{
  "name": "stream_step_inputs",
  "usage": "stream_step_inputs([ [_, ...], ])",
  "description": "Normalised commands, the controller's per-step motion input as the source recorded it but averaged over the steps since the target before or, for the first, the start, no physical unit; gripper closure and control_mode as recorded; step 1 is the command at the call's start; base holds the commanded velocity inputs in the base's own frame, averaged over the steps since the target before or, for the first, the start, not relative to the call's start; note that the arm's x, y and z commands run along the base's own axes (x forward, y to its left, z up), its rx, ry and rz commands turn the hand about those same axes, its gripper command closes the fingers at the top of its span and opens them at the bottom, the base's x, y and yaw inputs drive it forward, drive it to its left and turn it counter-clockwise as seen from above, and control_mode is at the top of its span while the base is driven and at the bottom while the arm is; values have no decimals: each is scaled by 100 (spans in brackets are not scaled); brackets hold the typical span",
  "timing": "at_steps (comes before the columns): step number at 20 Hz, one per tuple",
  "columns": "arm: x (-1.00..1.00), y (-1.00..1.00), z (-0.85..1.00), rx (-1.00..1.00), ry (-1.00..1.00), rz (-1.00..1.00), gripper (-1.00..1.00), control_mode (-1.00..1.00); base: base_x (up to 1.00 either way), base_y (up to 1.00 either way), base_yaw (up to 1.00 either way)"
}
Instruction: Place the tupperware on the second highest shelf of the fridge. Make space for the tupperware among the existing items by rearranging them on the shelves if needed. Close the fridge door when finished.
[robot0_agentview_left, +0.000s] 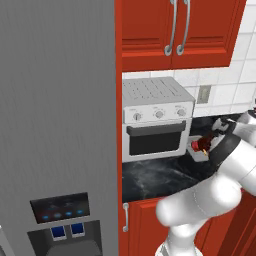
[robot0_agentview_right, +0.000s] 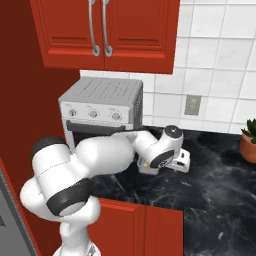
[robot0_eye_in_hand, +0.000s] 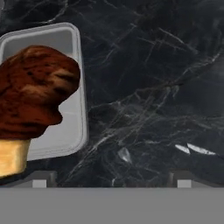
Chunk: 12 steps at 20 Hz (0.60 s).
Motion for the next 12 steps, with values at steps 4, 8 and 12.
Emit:
stream_step_inputs([
  [4,24,-27,-16,24,0,-3,-100,-100,0,0,0],
  [8,14,-1,-22,21,0,0,-100,-100,0,0,0],
  [12,8,1,-13,12,0,0,-100,-100,0,0,0],
])
